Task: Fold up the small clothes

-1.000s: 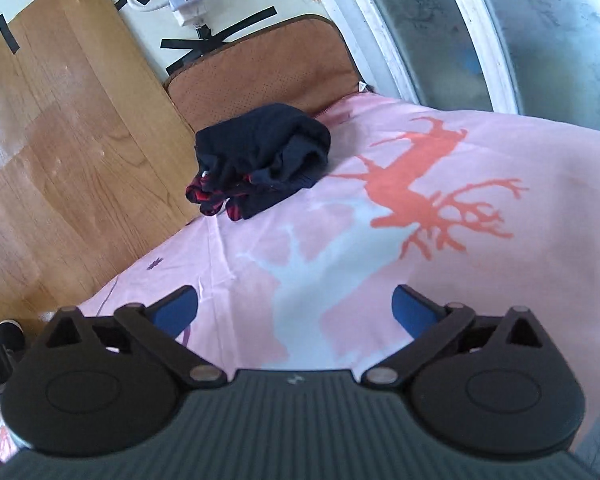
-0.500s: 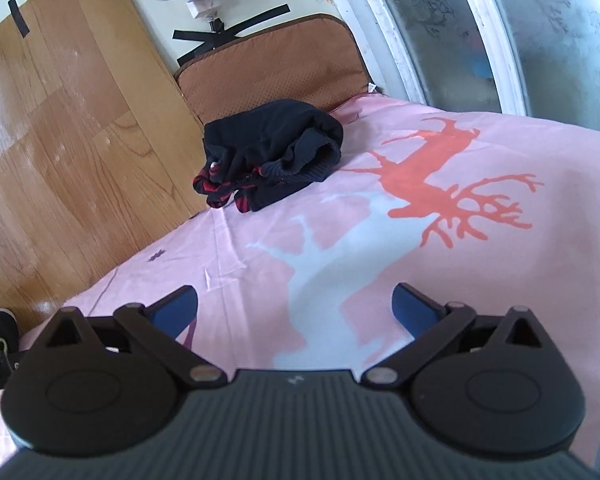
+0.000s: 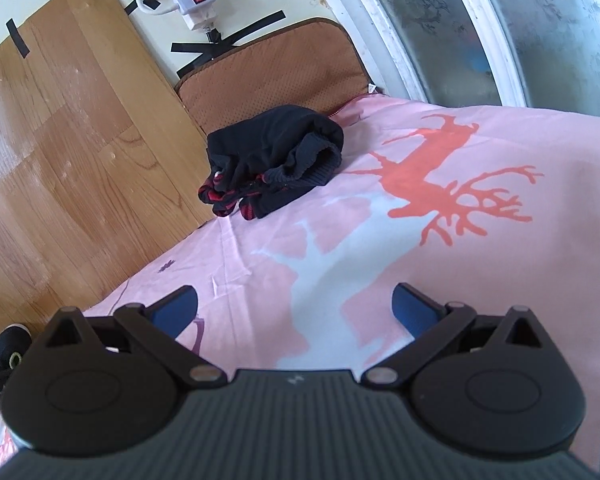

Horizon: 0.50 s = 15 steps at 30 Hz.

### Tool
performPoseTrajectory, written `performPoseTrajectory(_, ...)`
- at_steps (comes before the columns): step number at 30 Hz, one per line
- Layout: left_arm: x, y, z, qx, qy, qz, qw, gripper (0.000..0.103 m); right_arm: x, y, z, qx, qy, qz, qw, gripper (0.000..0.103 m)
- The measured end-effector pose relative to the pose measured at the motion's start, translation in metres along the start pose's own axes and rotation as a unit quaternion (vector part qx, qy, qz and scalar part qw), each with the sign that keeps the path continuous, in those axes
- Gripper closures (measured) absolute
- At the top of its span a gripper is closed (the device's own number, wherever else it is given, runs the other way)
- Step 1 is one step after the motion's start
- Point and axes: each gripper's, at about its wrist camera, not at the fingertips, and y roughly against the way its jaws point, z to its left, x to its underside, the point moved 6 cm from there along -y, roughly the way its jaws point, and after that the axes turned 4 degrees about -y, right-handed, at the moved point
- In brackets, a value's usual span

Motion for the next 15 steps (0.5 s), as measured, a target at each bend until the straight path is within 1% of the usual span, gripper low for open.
performPoseTrajectory(13,-0.0017,0.0018,-0.0031,0.000,-0.010,0.002,1.0000,0.000,0.0001,0.0004,-0.0002,-0.002,-0.004,-0.001,1.000,0.000)
performPoseTrajectory(15,-0.0023,0.0034,-0.0048,0.003,-0.015,-0.003,0.9999,0.000,0.0001,0.0003,-0.0002,-0.002,-0.003,-0.001,1.000,0.000)
